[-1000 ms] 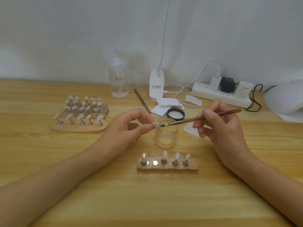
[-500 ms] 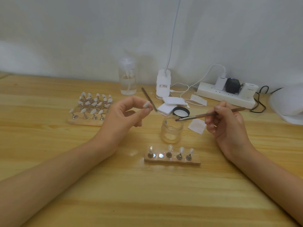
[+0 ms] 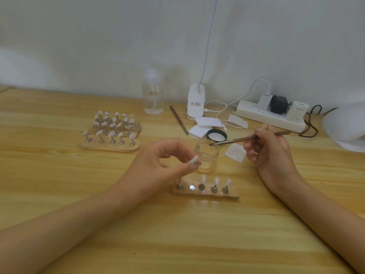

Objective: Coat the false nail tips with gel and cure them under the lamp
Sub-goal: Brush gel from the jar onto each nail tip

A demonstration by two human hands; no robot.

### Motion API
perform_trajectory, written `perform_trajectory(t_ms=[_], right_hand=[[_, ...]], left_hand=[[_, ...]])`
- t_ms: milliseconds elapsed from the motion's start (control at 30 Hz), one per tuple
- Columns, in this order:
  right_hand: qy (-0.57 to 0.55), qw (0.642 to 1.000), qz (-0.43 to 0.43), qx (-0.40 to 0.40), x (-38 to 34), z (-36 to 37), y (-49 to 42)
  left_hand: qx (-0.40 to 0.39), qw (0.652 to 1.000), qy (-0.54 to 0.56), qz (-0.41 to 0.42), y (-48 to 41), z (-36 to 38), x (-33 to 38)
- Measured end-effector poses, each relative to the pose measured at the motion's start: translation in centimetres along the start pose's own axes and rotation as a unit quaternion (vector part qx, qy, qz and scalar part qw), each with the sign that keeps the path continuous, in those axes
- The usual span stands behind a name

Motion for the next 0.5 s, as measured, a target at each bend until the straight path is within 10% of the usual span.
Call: perform_trajectory(t_ms=[500], right_hand=[[-0.010, 1.000, 0.003, 0.000, 0.2, 0.0, -0.1]], left_hand=[[-0.041, 0.998, -0.045, -0.012, 1.3, 0.8, -1.4]])
Point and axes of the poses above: each hand's wrist, its own y-axis away from the middle knuckle, its own z-axis out of the palm, x = y × z, the point moved 5 cm from there along -y, towards the middle knuckle, and after that the axes turned 15 degrees about y, right-handed, at the moved point
